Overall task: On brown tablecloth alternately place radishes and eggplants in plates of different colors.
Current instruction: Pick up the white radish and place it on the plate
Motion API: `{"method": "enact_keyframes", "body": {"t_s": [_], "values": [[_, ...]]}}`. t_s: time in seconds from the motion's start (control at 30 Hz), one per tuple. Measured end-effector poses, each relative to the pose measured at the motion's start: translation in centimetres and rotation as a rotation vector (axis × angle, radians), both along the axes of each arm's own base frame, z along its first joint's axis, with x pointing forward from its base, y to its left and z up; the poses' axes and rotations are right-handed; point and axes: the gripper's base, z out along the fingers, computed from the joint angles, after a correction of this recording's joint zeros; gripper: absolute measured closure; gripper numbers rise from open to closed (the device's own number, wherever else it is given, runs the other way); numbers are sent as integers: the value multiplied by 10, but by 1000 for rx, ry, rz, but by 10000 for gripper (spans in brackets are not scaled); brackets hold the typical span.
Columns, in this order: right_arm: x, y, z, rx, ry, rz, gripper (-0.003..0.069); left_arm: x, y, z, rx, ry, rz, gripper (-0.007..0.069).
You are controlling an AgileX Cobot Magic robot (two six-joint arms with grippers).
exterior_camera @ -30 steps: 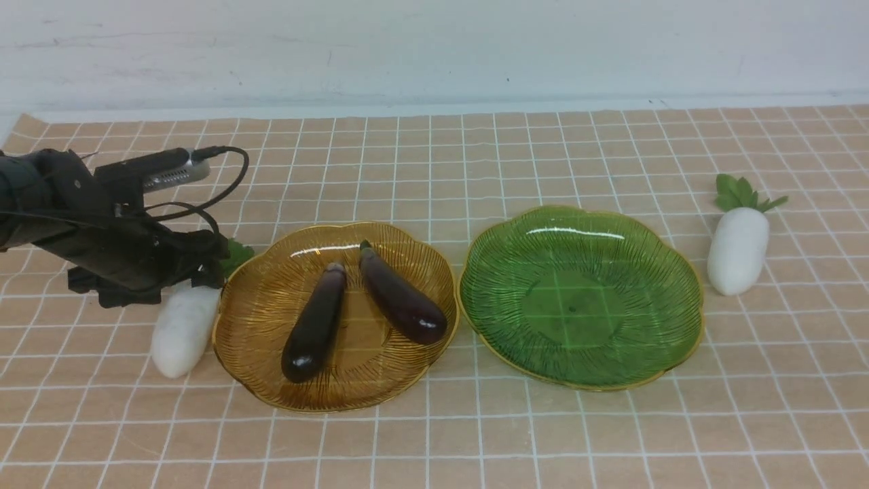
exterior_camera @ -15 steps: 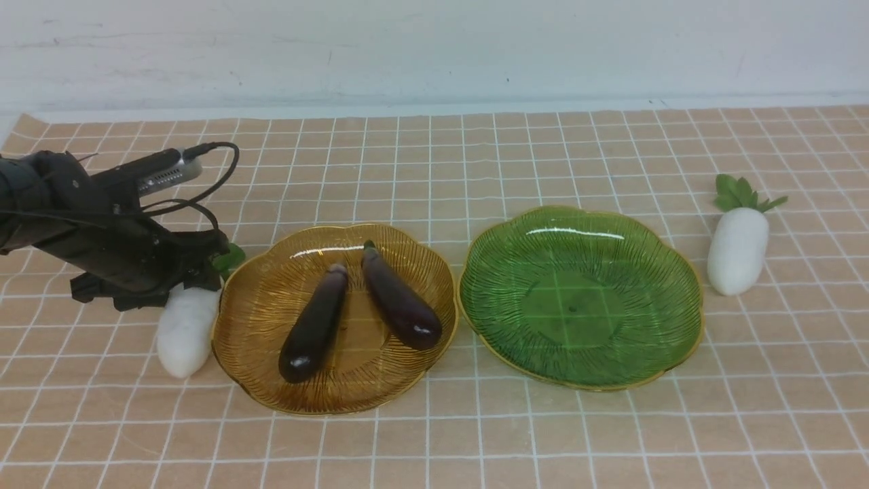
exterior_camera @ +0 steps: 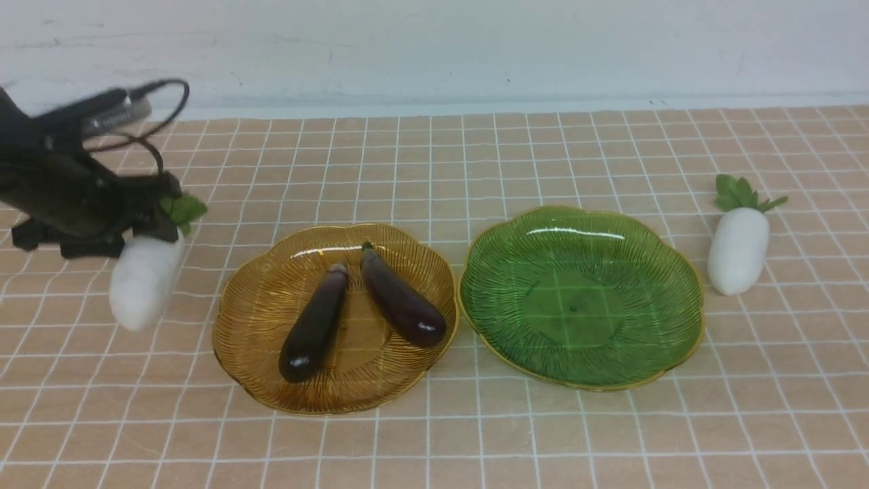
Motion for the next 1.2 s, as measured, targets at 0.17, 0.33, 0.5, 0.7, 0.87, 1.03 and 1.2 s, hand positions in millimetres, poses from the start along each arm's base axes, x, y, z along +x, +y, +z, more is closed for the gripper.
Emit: {"method": "enact_keyframes", "body": {"t_s": [0.17, 0.33, 0.5, 0.7, 0.87, 1.03, 1.2], "values": [[4, 2, 0, 6, -14, 8, 674, 15, -11, -25, 18, 28, -10, 273], [13, 0, -5, -33, -7, -19, 674, 25, -8, -37, 27, 56, -12, 223], [37, -17, -17, -27, 62, -159, 674, 29, 2, -35, 24, 78, -18, 132], [72, -47, -24, 59, 174, -239, 674, 36, 25, -37, 16, 160, -26, 62], [103, -61, -34, 142, 253, -201, 671, 41, 45, -29, 12, 212, -56, 123], [139, -65, -54, 157, 307, -128, 628, 42, 75, 4, 35, 176, -59, 429], [172, -66, -81, 165, 323, -112, 512, 27, 106, 54, 118, 66, -63, 602]]}}
